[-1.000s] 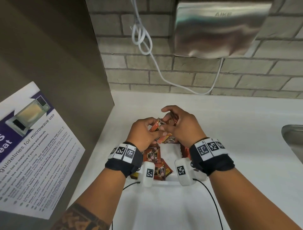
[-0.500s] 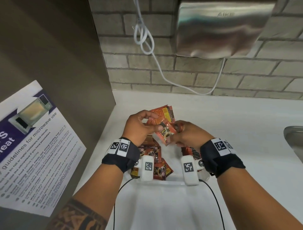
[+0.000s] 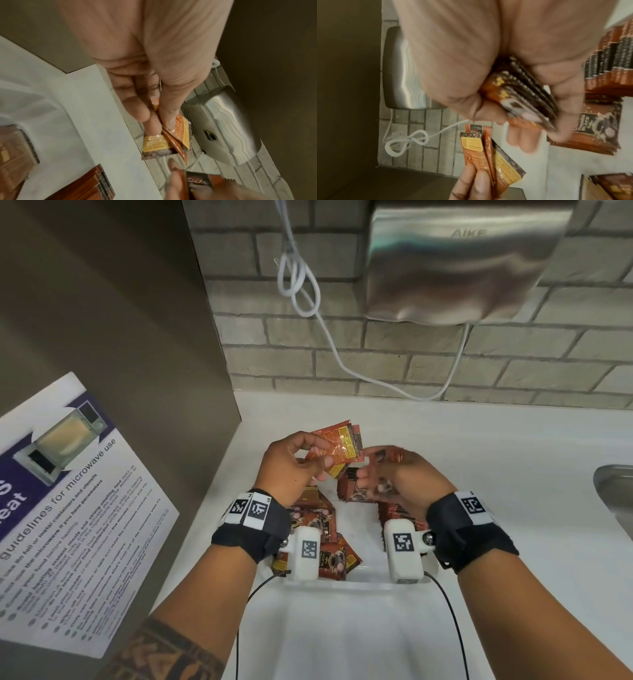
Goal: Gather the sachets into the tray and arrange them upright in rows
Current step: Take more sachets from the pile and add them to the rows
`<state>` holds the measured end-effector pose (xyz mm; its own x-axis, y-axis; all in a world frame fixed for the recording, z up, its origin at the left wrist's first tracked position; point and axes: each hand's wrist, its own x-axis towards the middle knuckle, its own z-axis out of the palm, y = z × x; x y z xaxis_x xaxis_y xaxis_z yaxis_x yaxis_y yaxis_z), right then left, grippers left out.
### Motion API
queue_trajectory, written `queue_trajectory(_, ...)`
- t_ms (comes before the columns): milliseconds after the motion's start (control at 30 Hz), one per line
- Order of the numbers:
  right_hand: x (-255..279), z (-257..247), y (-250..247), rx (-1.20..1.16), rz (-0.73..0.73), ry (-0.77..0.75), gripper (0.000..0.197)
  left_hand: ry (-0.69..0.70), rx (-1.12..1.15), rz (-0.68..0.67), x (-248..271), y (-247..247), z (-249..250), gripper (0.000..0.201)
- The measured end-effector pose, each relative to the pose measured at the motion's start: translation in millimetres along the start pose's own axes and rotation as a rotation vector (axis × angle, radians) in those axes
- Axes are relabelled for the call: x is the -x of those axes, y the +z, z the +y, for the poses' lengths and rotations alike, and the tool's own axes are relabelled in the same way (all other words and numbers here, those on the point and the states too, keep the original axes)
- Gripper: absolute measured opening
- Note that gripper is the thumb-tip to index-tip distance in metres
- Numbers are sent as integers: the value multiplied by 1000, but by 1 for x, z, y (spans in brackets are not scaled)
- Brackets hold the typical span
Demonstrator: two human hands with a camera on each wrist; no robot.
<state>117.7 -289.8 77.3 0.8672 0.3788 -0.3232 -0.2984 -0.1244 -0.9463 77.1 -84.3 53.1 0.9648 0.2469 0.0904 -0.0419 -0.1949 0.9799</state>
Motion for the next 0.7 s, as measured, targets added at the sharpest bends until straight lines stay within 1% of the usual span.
queue_trajectory(33,-3,-1,-1,32,69,-54,29,3,-18,-13,0,0,-1,18)
queue_trajectory(67,-5,-1,-1,87,112,-113,35,13,-41,-32,-1,0,-2,18)
queue_trajectory(133,-9,-4,2,198,138,-185,45,45,-95,-76,-1,3,-5,18)
queue_trajectory(200,-12,-4,5,242,155,-208,48,53,-117,-106,0,5,-6,19)
queue_trajectory(267,-14,-3,7,235,175,-187,42,47,-80,-106,1,5,-6,19)
queue_trajectory(300,-14,-3,8,194,172,-162,34,39,-36,-97,0,4,-6,19)
queue_trajectory(333,-13,-2,9,122,163,-132,27,32,20,-88,0,3,-6,19)
queue_trajectory(400,-11,-2,12,-37,159,-68,26,8,136,-75,0,1,-8,19)
queue_trajectory(467,-9,-2,17,-142,159,-33,19,-51,229,-70,1,1,-7,19)
queue_trajectory(533,-8,-2,23,-209,164,-17,17,-125,308,-88,3,2,-5,18)
queue_trajectory(633,-7,-1,25,-195,204,-17,9,-148,319,-82,2,1,-6,16)
queue_trajectory(700,-9,1,22,-107,269,-83,10,-139,258,-60,0,-1,-9,17)
